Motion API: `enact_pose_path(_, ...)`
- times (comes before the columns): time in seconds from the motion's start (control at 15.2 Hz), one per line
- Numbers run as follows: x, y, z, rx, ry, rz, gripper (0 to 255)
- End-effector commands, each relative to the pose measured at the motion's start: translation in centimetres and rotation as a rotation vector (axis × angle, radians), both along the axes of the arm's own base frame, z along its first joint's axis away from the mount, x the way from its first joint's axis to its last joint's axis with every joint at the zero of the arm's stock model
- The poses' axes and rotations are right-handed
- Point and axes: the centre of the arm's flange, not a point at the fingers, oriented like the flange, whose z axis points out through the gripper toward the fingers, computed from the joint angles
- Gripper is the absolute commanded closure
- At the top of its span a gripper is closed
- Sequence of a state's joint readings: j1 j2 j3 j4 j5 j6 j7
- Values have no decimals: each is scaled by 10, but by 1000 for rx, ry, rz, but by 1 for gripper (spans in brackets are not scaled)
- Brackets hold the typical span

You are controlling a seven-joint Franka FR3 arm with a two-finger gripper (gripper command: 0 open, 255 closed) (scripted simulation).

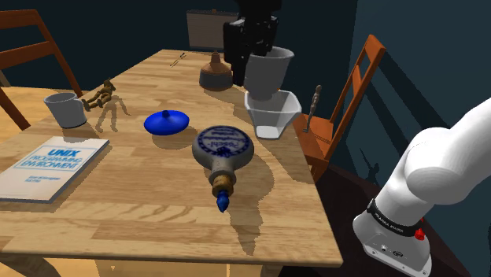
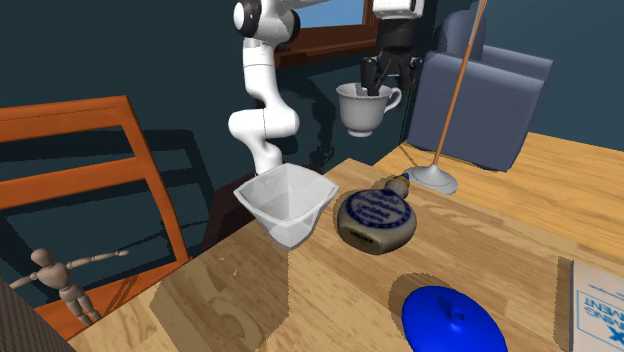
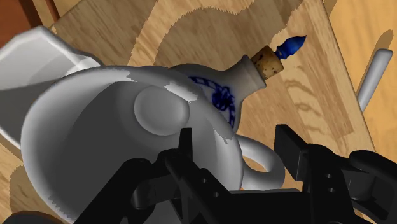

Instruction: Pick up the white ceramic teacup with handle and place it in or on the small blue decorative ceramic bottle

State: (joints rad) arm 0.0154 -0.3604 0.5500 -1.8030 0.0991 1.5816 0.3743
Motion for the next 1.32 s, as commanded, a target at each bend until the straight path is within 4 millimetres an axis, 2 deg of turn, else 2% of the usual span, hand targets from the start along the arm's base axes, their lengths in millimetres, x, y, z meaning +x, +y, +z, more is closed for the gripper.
enact_pose_path(0.0,25,12,3,2,-1,0,255)
enact_pose_path(0.33,84,41,10,2,-1,0,255)
enact_pose_path(0.4,88,43,10,2,-1,0,255)
enact_pose_path(1.25,88,43,-59,2,-1,0,255)
